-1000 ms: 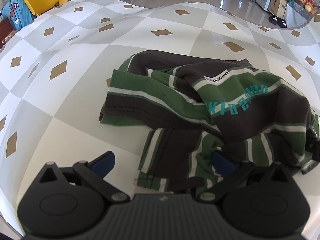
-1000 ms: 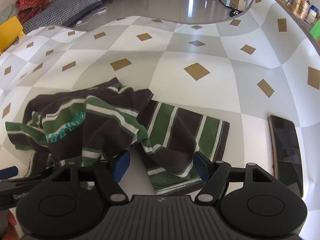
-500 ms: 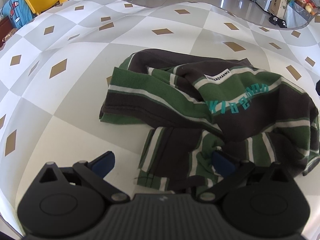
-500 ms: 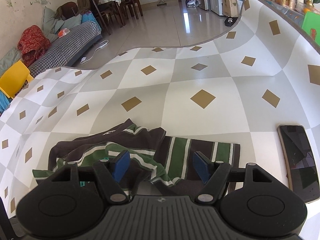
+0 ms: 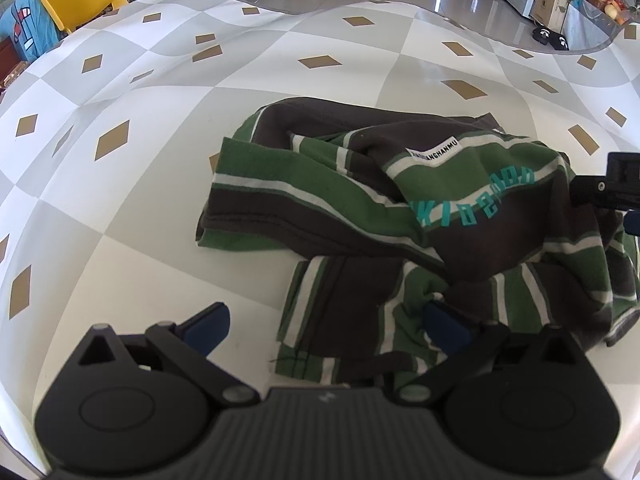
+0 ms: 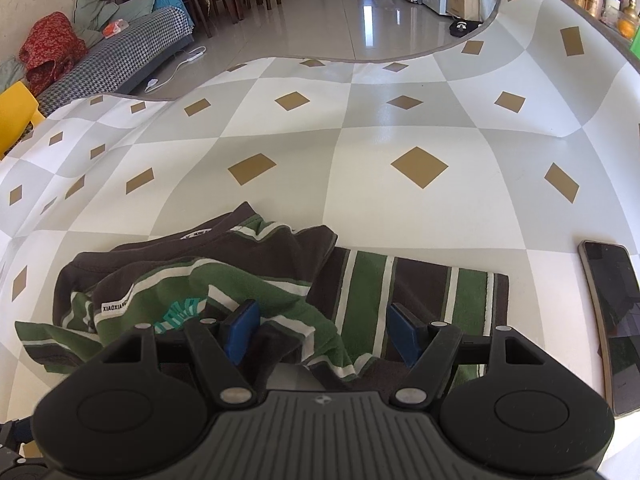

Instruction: Fold clothes

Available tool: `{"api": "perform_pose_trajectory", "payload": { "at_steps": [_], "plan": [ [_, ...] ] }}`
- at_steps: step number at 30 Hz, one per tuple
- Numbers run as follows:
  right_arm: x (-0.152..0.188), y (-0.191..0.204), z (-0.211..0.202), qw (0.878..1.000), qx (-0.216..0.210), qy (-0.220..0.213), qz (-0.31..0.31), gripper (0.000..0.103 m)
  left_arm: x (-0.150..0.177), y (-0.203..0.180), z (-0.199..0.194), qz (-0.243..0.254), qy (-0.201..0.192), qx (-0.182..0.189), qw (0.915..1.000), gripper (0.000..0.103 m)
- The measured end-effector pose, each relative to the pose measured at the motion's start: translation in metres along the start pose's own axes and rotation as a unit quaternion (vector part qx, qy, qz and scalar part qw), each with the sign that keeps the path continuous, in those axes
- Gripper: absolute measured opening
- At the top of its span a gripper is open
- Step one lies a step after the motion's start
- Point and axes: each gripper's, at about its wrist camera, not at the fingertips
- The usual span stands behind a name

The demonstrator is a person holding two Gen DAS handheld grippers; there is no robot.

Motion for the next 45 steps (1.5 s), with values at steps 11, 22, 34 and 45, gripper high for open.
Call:
{"api": "perform_pose_trajectory", "payload": {
  "at_steps": [11,22,34,45],
  "plan": [
    [0.014,0.000,0.015,0.999,-0.002,0.035,-0.010,0.069,-0.001,-0.001,0.000,0.010,0.002,-0.001,0.9999,0.103],
    [0.036,-0.003,0.002,0.997,0.006,0.038,-0.062,0.070,0.008,-0.002,-0.005,0.019,0.007,-0.001,0.9998,0.103],
    [0.063,-0.019,-0.016,0.994,-0.001,0.054,-0.096,0.071,0.030,-0.003,-0.018,0.041,0.019,0.012,0.9989,0.103],
    [0.081,-0.023,-0.029,0.991,-0.006,0.066,-0.115,0.071,0.058,-0.002,-0.032,0.059,0.005,0.016,0.9981,0.103]
  ]
}}
Point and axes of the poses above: each gripper's, at about its wrist camera, not at the fingertips, and z roughly the way its jaws point, y to its left, x to its underside, and after that the axes turned 10 degrees about x, right-handed
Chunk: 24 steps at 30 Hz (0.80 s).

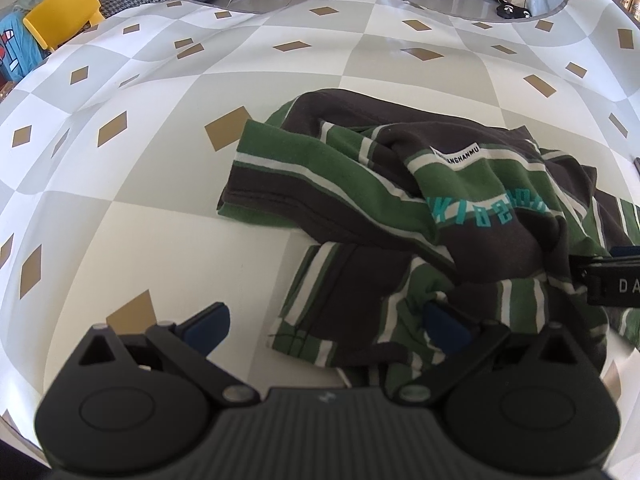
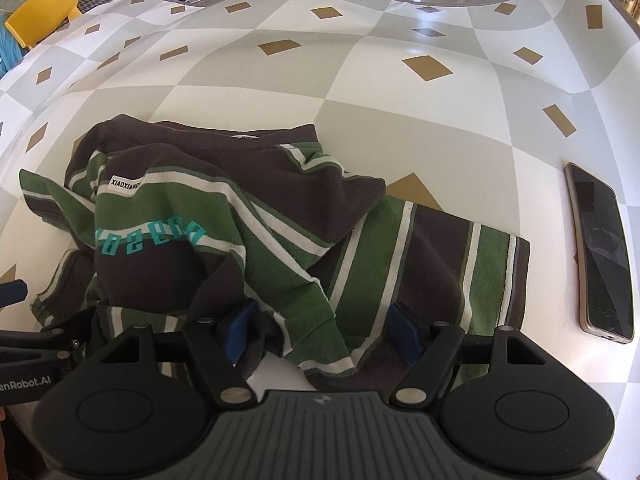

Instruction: Fold clothes

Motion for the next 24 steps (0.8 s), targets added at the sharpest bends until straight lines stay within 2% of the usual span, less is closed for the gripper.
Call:
{"api": "perform_pose_trajectory", "payload": {
  "at_steps": [14,24],
  "plan": [
    [0.013,0.005,-0.008,1.000,0.012,0.008,0.005,0.071,0.020,0.002,-0.009,0.014,-0.017,0.008,0.9997,0.103],
    [0.016,0.006,-0.009,1.000,0.022,0.005,0.018,0.075,0.024,0.011,-0.009,-0.012,-0.019,0.025,0.9994,0.103]
  ]
}}
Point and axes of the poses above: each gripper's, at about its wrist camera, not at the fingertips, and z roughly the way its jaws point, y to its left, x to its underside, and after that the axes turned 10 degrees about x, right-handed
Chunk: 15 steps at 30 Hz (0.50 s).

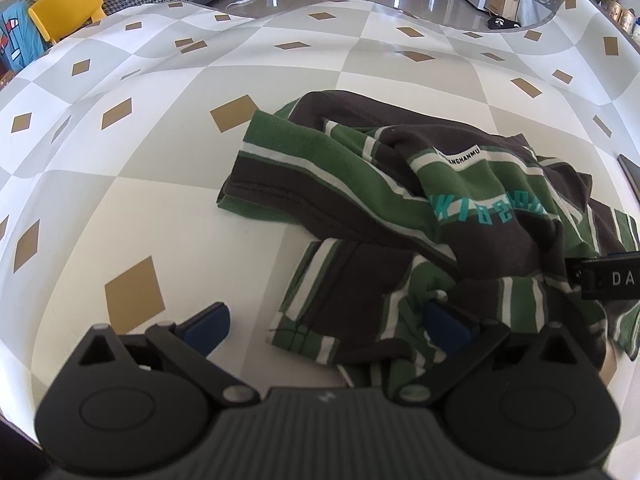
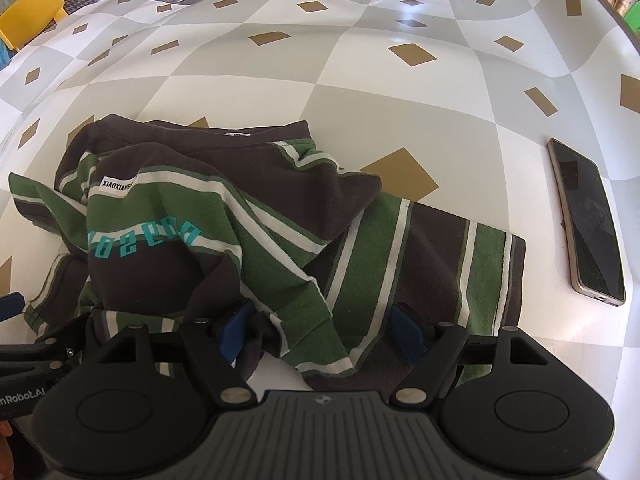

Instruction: Fold clothes

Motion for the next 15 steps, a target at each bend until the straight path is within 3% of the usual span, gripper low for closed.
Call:
{"api": "perform_pose_trajectory", "payload": {
  "at_steps": [15],
  "plan": [
    [0.0054,-0.0011,-0.0015,1.000,0.003,-0.017,0.017,0.075,0.0001,0.0050,0.0006,-0.014,0.001,0.010,0.9998,0.103]
  ]
}}
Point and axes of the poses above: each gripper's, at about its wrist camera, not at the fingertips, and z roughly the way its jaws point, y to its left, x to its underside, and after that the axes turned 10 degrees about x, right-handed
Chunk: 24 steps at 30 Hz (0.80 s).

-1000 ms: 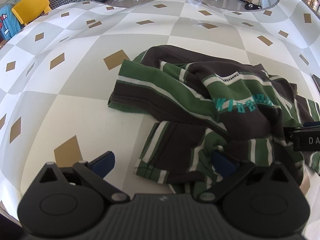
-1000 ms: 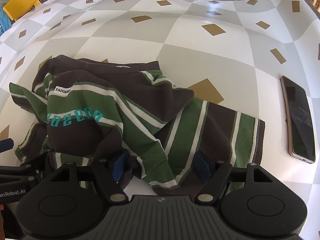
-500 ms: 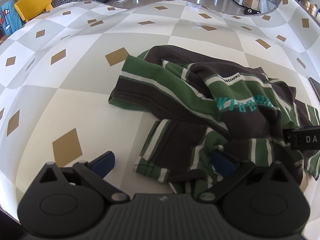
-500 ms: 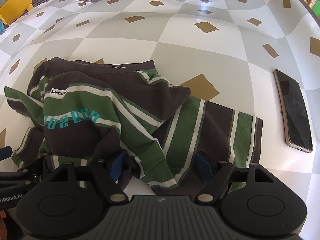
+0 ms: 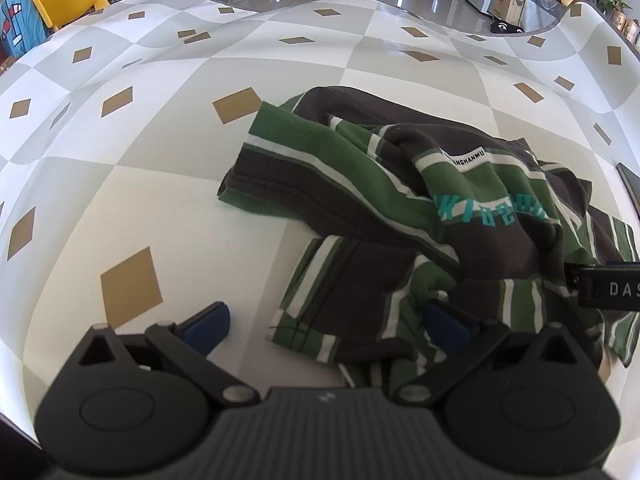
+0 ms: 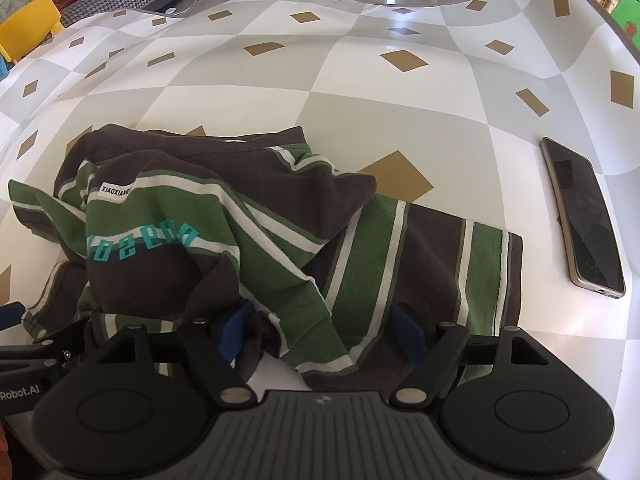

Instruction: Fold clothes

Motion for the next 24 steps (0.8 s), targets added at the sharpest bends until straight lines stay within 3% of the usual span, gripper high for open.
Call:
{"api": "perform_pose_trajectory", "payload": {
  "at_steps": [18,24],
  "plan": [
    [0.004,0.003,-0.002,1.000,0.011,-0.008,0.013,0.075,0.001,0.000,0.000,-0.003,-0.002,-0.001,1.0000,0.103],
    [0.003,-0.005,-0.011,0.999,0.005,-0.004,0.044,0.073,-0.002,-0.002,-0.007,0.003,-0.008,-0.001,1.0000,0.103]
  ]
}}
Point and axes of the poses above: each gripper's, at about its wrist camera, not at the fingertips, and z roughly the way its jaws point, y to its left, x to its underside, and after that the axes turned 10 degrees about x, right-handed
